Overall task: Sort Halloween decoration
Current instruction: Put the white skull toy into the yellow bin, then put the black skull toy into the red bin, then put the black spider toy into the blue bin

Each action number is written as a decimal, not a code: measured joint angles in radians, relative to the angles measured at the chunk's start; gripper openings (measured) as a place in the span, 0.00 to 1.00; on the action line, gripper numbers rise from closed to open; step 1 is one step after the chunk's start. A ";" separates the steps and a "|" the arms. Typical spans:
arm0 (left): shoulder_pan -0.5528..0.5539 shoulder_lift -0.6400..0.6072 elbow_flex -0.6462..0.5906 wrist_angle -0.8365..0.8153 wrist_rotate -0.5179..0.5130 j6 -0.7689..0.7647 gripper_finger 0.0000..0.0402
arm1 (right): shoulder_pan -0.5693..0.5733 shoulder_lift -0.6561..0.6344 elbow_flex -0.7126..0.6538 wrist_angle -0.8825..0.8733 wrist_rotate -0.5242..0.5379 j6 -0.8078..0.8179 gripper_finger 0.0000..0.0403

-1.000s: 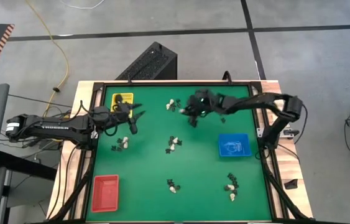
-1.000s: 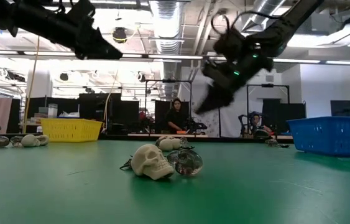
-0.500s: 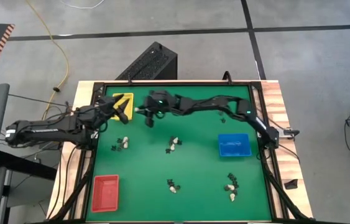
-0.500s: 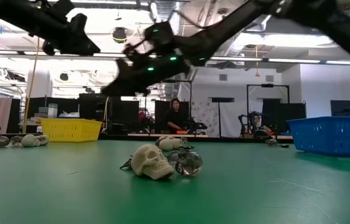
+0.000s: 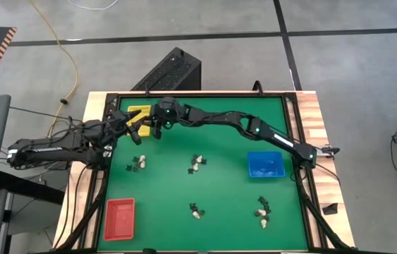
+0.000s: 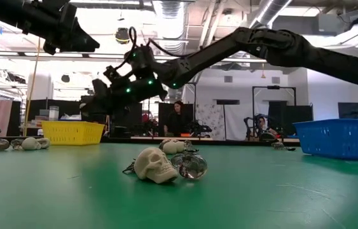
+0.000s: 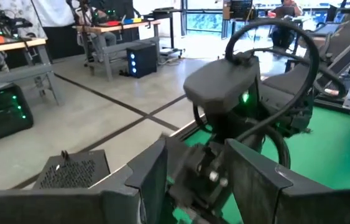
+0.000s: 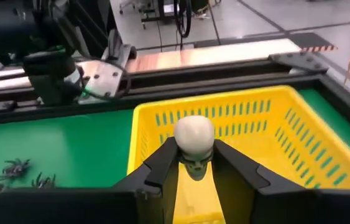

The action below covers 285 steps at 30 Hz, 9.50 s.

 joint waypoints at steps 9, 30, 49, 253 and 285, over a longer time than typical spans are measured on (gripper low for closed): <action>0.000 -0.001 0.000 -0.007 -0.001 0.003 0.38 | -0.016 -0.016 0.002 0.006 -0.001 0.025 0.54; 0.000 0.203 -0.001 0.161 0.345 0.015 0.38 | -0.104 -0.551 0.002 -1.596 -0.045 -0.246 0.60; 0.116 1.057 0.424 0.245 0.509 0.220 0.38 | 0.072 -1.588 -1.520 -0.554 0.114 0.029 0.59; -0.384 0.312 -0.168 0.215 0.154 0.019 0.38 | 0.157 -1.083 -1.475 0.076 0.218 0.124 0.59; -0.137 0.246 -0.252 0.358 0.471 0.103 0.38 | 0.355 -0.802 -1.402 0.035 0.474 0.101 0.59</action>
